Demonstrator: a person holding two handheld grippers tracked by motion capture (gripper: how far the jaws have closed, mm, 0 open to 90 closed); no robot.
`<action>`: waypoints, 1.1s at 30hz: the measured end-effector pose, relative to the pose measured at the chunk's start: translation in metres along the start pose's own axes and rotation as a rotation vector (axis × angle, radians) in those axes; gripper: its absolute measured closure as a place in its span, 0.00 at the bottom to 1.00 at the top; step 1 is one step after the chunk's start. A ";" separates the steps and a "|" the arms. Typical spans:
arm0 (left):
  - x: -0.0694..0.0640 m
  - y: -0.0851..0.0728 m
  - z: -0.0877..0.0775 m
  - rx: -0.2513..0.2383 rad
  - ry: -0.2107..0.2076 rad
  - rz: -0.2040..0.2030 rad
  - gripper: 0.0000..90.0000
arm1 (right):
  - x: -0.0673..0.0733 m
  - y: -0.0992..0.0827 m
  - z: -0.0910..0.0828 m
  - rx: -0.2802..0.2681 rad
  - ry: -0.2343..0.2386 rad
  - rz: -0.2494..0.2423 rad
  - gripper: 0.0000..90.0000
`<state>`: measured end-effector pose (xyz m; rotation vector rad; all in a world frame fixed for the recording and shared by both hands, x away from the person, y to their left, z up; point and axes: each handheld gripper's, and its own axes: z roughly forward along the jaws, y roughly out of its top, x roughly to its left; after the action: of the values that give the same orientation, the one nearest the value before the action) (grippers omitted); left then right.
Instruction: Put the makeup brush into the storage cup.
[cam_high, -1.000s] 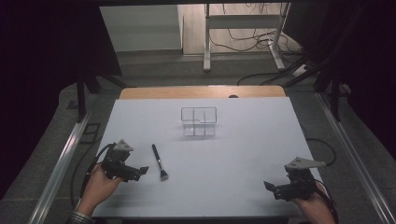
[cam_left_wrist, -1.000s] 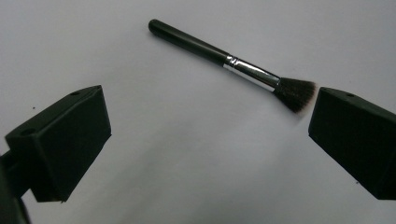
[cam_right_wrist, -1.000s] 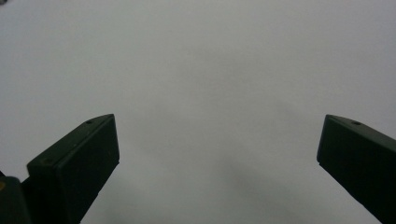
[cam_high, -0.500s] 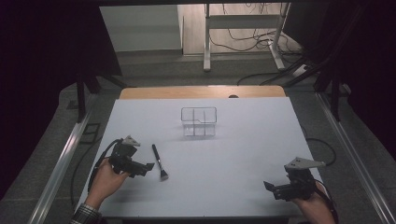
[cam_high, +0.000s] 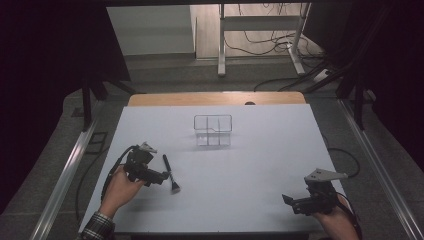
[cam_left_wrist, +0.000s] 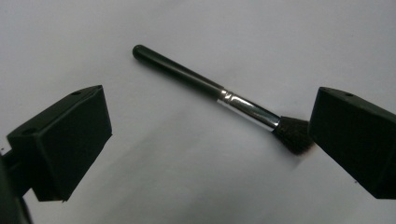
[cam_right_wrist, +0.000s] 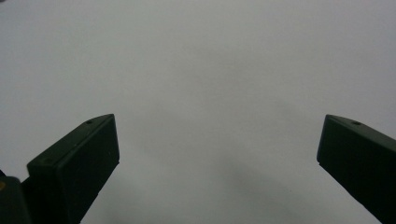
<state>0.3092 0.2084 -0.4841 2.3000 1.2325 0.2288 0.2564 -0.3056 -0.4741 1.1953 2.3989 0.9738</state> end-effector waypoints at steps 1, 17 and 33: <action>-0.001 0.003 0.002 0.005 0.003 -0.002 0.00 | 0.000 0.000 0.000 0.002 -0.003 0.001 0.00; -0.009 0.023 0.015 0.046 0.031 0.027 0.00 | 0.000 0.000 0.001 0.009 -0.008 0.002 0.00; -0.003 0.020 0.035 0.084 0.027 -0.024 0.00 | 0.001 -0.001 0.002 0.030 -0.010 0.003 0.00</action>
<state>0.3354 0.1842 -0.5028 2.3588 1.3055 0.2040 0.2563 -0.3049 -0.4761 1.2112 2.4129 0.9335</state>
